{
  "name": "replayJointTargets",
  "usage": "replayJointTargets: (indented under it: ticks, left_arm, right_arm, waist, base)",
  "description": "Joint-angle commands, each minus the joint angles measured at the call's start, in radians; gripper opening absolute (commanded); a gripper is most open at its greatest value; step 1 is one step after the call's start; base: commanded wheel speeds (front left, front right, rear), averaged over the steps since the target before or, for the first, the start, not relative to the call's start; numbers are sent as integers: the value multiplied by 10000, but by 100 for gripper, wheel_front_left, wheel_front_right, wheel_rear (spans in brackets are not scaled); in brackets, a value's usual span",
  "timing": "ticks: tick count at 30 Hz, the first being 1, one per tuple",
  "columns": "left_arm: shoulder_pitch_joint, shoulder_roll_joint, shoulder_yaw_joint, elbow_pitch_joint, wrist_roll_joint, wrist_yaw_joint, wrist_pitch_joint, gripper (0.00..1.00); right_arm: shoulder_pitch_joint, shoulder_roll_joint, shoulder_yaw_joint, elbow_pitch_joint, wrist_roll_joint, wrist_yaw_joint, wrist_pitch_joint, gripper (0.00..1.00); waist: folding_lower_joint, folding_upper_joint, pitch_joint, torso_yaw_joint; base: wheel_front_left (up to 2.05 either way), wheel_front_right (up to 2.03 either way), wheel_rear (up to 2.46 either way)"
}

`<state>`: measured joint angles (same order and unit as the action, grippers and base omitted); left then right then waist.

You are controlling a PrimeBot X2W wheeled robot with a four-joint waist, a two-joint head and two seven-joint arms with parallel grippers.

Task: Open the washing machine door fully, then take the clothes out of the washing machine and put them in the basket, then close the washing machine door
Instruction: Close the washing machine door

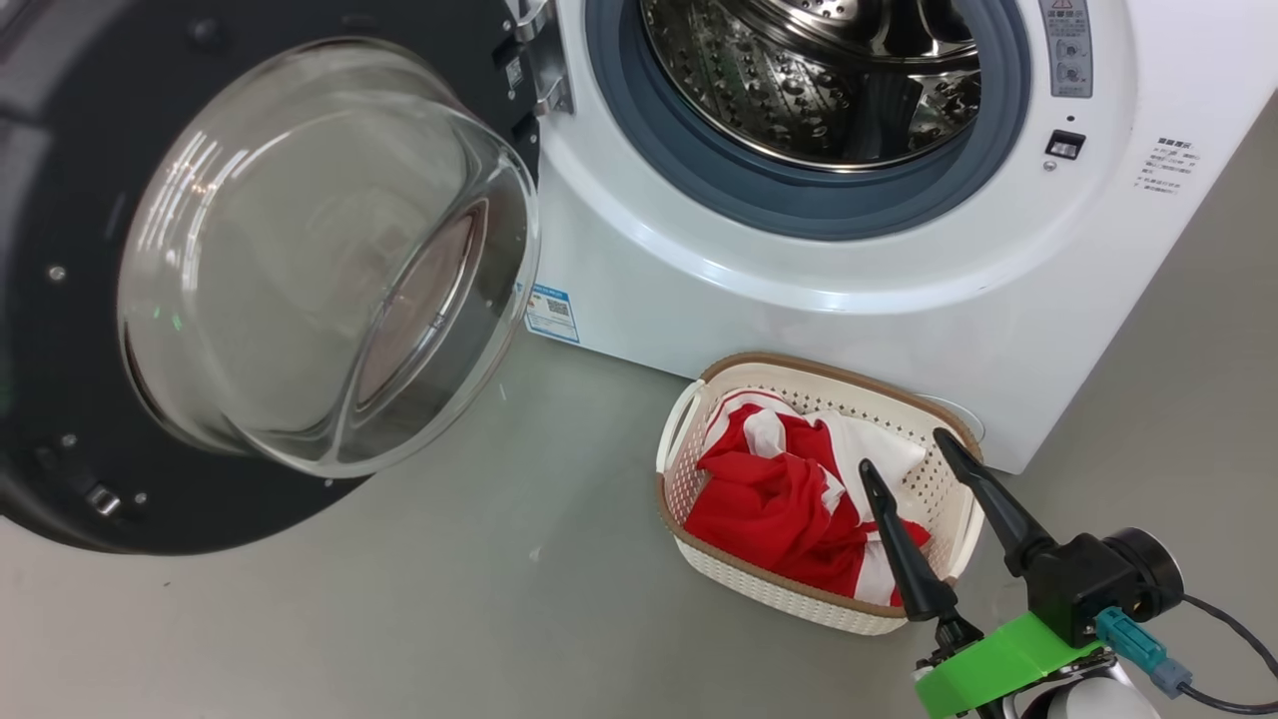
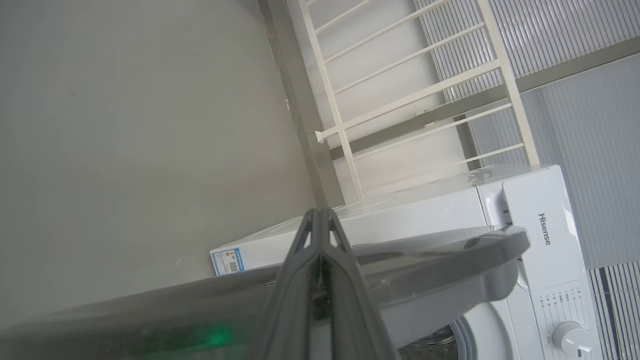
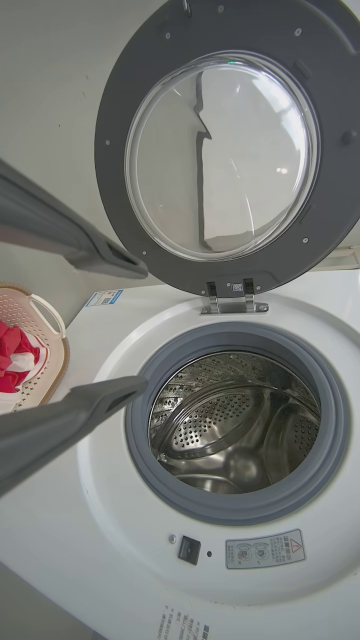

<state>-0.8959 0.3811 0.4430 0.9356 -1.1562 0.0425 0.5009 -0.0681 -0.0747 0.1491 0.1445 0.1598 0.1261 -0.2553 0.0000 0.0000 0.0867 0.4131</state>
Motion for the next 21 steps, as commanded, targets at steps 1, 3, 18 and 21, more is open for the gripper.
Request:
replayJointTargets:
  ticks: [1,3,18,21]
  left_arm:
    - [119,276,-77,-215,-139,-146,371,0]
    - [167,249,-87,-300,-200,-190,549,0]
    - [881,-338,195,-1673,-1115,-423,1909,0]
    - [1114,-507,270,-2053,-1266,-354,2065,0]
  right_arm:
    - [-229,-44,265,-267,-49,46,-5,100]
    - [-227,-41,285,-268,-43,46,1,100]
    - [-238,-6,329,-255,-20,46,-14,100]
    - [-233,2,332,-242,-12,46,-20,100]
  waist:
    - [0,0,17,41]
    - [0,0,40,83]
    - [0,0,48,407]
    - [0,0,26,455]
  base:
    - [0,0,0]
    - [0,0,0]
    - [0,0,0]
    - [0,0,0]
